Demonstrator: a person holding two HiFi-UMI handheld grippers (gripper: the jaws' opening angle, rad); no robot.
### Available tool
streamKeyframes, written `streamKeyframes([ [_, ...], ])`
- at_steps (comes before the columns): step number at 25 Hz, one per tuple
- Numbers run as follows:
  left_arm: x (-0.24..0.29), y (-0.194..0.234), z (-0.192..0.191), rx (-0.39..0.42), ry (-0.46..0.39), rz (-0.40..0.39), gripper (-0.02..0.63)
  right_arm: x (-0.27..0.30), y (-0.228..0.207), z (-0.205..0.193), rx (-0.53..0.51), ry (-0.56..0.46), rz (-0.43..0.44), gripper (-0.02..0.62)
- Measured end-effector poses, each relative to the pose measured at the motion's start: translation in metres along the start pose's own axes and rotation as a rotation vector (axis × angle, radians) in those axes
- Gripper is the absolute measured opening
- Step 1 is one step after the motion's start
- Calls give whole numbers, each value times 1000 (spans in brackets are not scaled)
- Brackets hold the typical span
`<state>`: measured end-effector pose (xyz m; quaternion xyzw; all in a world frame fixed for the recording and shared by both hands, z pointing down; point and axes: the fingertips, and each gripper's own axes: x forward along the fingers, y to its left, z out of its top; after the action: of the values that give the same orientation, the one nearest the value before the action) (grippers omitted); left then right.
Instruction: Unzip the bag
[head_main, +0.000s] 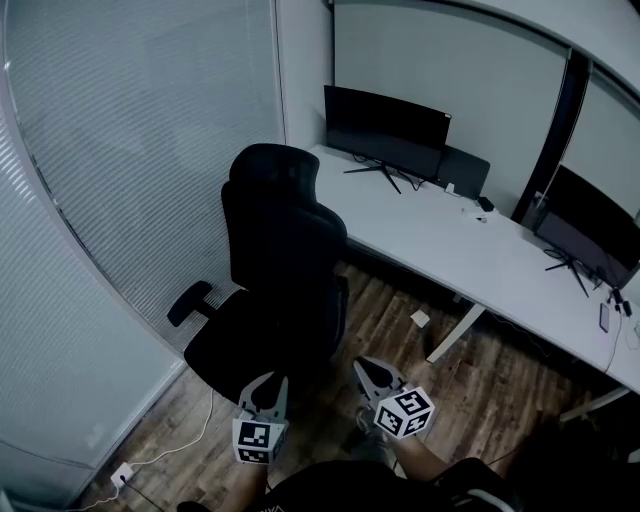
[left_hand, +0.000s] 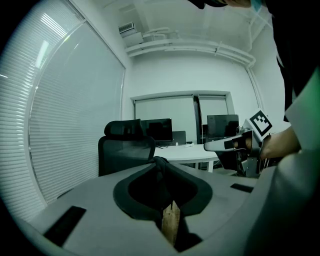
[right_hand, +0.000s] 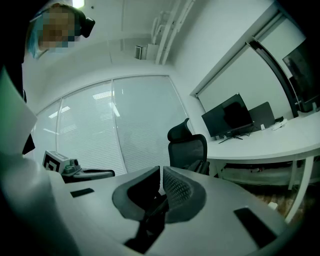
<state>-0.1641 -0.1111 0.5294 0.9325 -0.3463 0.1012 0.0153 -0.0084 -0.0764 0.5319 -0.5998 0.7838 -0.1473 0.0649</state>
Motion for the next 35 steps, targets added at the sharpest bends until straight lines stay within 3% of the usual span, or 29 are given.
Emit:
streamKeyframes([
  [21,-65,-17,-26,-45,-6,41,20,-37,61,-35,-28,58,52,46],
  [35,-76,-16,-34,-72,12,63,20,-39,68,-41,-27,79,62,44],
])
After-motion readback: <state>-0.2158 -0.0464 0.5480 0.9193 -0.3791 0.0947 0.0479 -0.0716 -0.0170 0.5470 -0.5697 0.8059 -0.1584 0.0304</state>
